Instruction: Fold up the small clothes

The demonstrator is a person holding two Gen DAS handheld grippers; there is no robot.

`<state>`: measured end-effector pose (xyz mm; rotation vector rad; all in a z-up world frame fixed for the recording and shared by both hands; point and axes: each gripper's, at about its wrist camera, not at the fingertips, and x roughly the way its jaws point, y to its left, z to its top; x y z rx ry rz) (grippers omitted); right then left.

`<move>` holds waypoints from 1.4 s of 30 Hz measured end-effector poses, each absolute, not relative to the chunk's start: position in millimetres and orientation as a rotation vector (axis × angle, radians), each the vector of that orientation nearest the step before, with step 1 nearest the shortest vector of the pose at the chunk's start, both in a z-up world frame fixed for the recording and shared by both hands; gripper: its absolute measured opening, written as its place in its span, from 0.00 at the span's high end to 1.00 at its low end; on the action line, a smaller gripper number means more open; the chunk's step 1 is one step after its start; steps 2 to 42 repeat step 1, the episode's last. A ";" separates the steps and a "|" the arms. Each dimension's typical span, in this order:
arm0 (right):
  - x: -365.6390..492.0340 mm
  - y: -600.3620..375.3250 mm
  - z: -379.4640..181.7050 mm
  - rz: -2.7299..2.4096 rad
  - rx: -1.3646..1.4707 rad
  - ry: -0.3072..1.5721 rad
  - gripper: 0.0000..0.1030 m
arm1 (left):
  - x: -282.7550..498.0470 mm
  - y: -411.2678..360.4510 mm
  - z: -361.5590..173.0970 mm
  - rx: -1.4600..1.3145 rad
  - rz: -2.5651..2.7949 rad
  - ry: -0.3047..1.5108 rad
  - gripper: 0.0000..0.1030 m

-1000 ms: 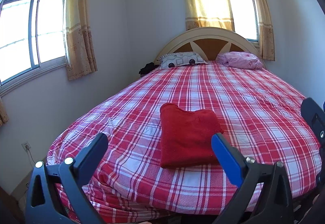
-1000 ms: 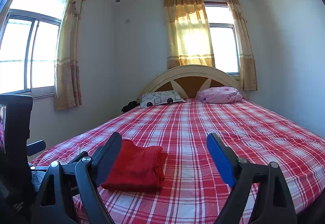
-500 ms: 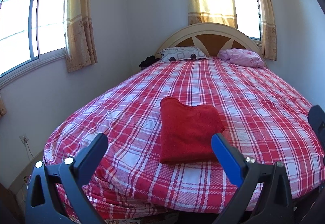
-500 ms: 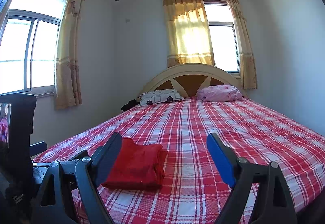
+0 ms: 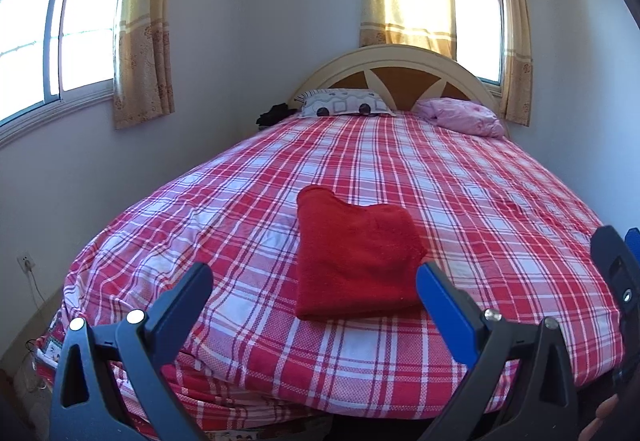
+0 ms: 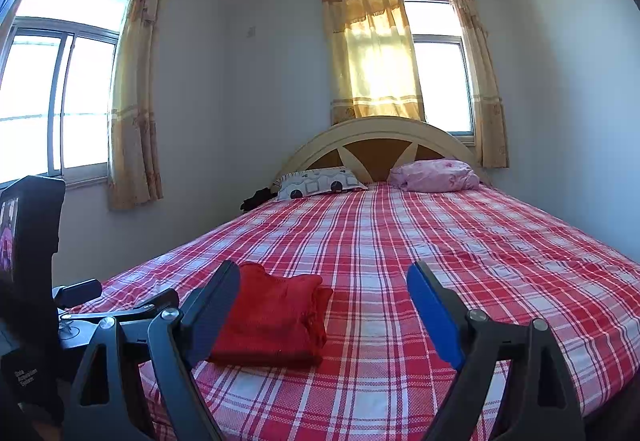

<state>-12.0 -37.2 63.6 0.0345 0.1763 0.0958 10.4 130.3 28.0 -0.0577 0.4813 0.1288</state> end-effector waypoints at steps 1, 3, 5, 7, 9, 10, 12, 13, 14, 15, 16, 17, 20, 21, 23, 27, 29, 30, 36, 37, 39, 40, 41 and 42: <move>-11.2 -38.0 63.4 0.093 0.037 0.179 0.17 | 11.9 130.9 27.3 -0.055 0.131 0.486 0.00; -11.2 -38.0 63.4 0.093 0.037 0.179 0.17 | 11.9 130.9 27.3 -0.055 0.131 0.486 0.00; -11.2 -38.0 63.4 0.093 0.037 0.179 0.17 | 11.9 130.9 27.3 -0.055 0.131 0.486 0.00; -11.2 -38.0 63.4 0.093 0.037 0.179 0.17 | 11.9 130.9 27.3 -0.055 0.131 0.486 0.00; -11.2 -38.0 63.4 0.093 0.037 0.179 0.17 | 11.9 130.9 27.3 -0.055 0.131 0.486 0.00; -11.2 -38.0 63.4 0.093 0.037 0.179 0.17 | 11.9 130.9 27.3 -0.055 0.131 0.486 0.00; -11.2 -38.0 63.4 0.093 0.037 0.179 0.17 | 11.9 130.9 27.3 -0.055 0.131 0.486 0.00; -11.2 -38.0 63.4 0.093 0.037 0.179 0.17 | 11.9 130.9 27.3 -0.055 0.131 0.486 0.00; -11.2 -38.0 63.4 0.093 0.037 0.179 0.17 | 11.9 130.9 27.3 -0.055 0.131 0.486 0.00; -11.2 -38.0 63.4 0.093 0.037 0.179 0.17 | 11.9 130.9 27.3 -0.055 0.131 0.486 0.00; -11.2 -38.0 63.4 0.093 0.037 0.179 0.17 | 11.9 130.9 27.3 -0.055 0.131 0.486 0.00; -11.2 -38.0 63.4 0.093 0.037 0.179 0.17 | 11.9 130.9 27.3 -0.055 0.131 0.486 0.00; -11.2 -38.0 63.4 0.093 0.037 0.179 0.17 | 11.9 130.9 27.3 -0.055 0.131 0.486 0.00; -11.2 -38.0 63.4 0.093 0.037 0.179 0.17 | 11.9 130.9 27.3 -0.055 0.131 0.486 0.00; -11.2 -38.0 63.4 0.093 0.037 0.179 0.17 | 11.9 130.9 27.3 -0.055 0.131 0.486 0.00; -11.2 -38.0 63.4 0.093 0.037 0.179 0.17 | 11.9 130.9 27.3 -0.055 0.131 0.486 0.00; -11.2 -38.0 63.4 0.093 0.037 0.179 0.17 | 11.9 130.9 27.3 -0.055 0.131 0.486 0.00; -11.2 -38.0 63.4 0.093 0.037 0.179 0.17 | 11.9 130.9 27.3 -0.055 0.131 0.486 0.00; -11.2 -38.0 63.4 0.093 0.037 0.179 0.17 | 11.9 130.9 27.3 -0.055 0.131 0.486 0.00; -11.2 -38.0 63.4 0.093 0.037 0.179 0.17 | 11.9 130.9 27.3 -0.055 0.131 0.486 0.00; -11.2 -38.0 63.4 0.093 0.037 0.179 0.17 | 11.9 130.9 27.3 -0.055 0.131 0.486 0.00; -11.2 -38.0 63.4 0.093 0.037 0.179 0.17 | 11.9 130.9 27.3 -0.055 0.131 0.486 0.00; -11.2 -38.0 63.4 0.093 0.037 0.179 0.17 | 11.9 130.9 27.3 -0.055 0.131 0.486 0.00; -11.2 -38.0 63.4 0.093 0.037 0.179 0.17 | 11.9 130.9 27.3 -0.055 0.131 0.486 0.00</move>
